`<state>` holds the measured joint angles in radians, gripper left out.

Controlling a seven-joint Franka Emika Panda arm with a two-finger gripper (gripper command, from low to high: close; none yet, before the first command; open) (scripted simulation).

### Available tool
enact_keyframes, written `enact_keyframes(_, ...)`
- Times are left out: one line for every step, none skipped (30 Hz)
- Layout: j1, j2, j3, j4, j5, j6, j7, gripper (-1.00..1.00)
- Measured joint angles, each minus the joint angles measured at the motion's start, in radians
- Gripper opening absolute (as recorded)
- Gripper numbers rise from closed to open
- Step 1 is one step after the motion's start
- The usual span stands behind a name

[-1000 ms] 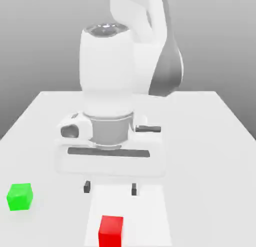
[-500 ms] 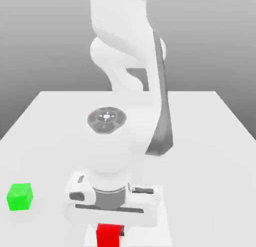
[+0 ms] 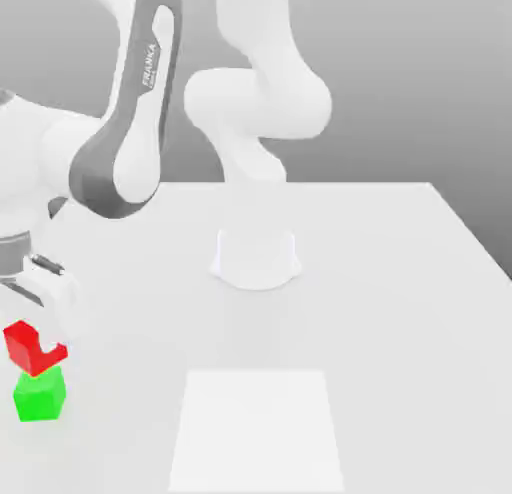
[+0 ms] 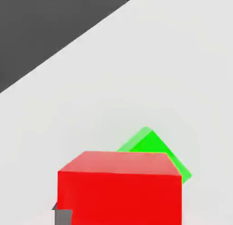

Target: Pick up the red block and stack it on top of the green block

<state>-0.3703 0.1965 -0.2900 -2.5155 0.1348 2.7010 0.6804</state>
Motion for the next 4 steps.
enact_keyframes(-0.014, 0.034, 0.015, 0.002, 0.025, 0.031, -0.018, -1.00)
enact_keyframes(-0.025, 0.060, 0.027, 0.003, 0.043, 0.054, -0.031, 1.00)
enact_keyframes(-0.025, 0.060, 0.027, 0.003, 0.043, 0.054, -0.031, 1.00)
enact_keyframes(-0.025, 0.060, 0.027, 0.003, 0.043, 0.054, -0.031, 1.00)
